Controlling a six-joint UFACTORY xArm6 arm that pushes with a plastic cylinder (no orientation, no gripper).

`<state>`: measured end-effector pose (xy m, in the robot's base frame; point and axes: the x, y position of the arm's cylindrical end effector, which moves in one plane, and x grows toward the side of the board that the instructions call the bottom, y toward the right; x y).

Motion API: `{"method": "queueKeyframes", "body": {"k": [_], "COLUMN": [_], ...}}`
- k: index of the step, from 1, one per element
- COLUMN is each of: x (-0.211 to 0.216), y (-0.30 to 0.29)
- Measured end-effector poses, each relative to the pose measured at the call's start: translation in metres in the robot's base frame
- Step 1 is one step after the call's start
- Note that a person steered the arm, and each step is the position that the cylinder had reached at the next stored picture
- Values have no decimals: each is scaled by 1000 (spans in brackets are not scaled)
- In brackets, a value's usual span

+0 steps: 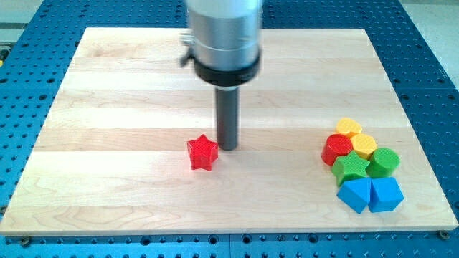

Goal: Move the red star to the left of the green star

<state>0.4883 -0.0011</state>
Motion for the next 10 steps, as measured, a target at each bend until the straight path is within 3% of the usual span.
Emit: {"method": "queueKeyframes", "body": {"k": [1, 3, 4, 5, 6, 8, 9, 10], "x": [-18, 38, 41, 79, 81, 84, 78, 77], "y": [-98, -3, -114, -49, 60, 55, 115, 113]}}
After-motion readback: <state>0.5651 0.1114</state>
